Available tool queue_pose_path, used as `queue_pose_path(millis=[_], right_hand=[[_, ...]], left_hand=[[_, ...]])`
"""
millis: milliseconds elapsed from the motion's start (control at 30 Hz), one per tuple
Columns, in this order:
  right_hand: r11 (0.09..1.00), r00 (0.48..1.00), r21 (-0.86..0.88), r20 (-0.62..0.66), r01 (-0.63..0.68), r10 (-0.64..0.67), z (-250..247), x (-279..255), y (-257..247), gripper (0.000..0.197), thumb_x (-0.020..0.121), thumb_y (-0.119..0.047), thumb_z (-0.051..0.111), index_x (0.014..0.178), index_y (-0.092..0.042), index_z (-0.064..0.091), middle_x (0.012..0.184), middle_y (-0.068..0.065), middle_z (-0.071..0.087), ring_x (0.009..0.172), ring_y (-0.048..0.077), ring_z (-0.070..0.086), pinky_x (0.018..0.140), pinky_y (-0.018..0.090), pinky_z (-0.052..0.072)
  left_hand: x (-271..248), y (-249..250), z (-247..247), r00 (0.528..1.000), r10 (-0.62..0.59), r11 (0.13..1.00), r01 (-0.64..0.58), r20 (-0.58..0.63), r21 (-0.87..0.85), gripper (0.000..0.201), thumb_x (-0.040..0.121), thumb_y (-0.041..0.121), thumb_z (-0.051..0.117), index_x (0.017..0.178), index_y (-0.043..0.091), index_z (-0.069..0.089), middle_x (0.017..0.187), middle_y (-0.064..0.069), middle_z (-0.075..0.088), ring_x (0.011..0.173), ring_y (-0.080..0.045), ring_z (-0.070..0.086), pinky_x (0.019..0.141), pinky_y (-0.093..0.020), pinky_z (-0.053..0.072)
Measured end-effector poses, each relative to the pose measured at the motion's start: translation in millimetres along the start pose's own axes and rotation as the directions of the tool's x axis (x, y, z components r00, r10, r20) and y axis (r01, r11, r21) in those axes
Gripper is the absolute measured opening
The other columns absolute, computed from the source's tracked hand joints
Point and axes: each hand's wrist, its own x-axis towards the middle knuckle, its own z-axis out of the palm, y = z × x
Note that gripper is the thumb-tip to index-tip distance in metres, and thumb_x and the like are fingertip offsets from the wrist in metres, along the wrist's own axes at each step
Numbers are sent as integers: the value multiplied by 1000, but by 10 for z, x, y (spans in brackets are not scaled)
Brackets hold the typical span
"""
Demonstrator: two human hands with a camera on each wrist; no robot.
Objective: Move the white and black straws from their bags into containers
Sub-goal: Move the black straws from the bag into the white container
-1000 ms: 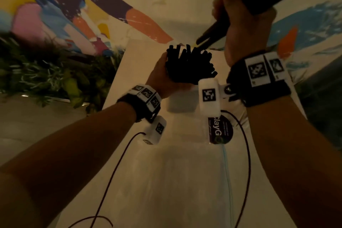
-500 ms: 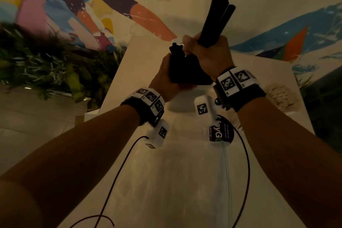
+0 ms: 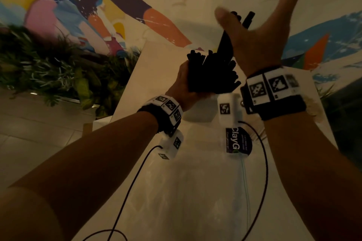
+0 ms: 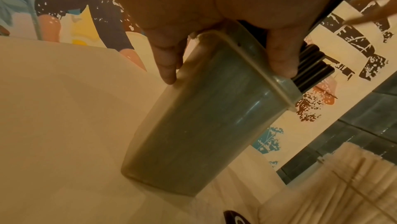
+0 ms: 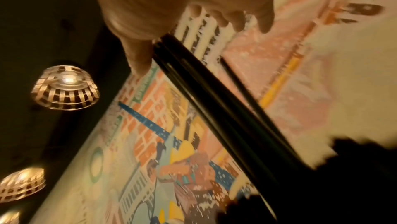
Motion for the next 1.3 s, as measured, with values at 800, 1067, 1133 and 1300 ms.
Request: queue_pose_path(millis=[800, 1067, 1133, 1300], right_hand=[[943, 905, -334, 401, -3, 145, 291, 211, 438, 52, 96, -43, 38, 135, -11, 49, 139, 11, 51, 126, 24, 48, 101, 27, 35], [783, 616, -520, 753, 341, 231, 260, -377, 382, 70, 88, -70, 23, 136, -22, 36, 150, 3, 28, 138, 28, 25, 108, 60, 20], [814, 687, -537, 678, 222, 260, 222, -343, 456, 85, 79, -79, 32, 145, -25, 24, 157, 6, 11, 144, 31, 11, 110, 58, 15], [895, 711, -433, 662, 105, 237, 321, -317, 527, 58, 81, -75, 37, 92, -19, 49, 89, 3, 55, 87, 27, 57, 68, 33, 35]], left_hand=[[-2, 59, -43, 995, -95, 995, 95, 30, -6, 122, 48, 53, 83, 145, 30, 12, 146, 3, 33, 132, -15, 37, 107, -44, 37], [-14, 141, -114, 993, -101, 994, 99, 60, 39, 114, 58, 37, 85, 145, 20, 15, 142, -2, 40, 117, -7, 48, 101, -38, 42], [67, 320, -225, 991, 18, 970, -50, 132, 240, 92, 77, 54, 67, 146, 18, 19, 145, -6, 38, 109, -1, 49, 97, -32, 38], [204, 522, -228, 994, -88, 932, 59, 67, 358, 95, 77, 35, 73, 147, 18, 12, 136, -3, 46, 117, -16, 49, 91, -22, 38]])
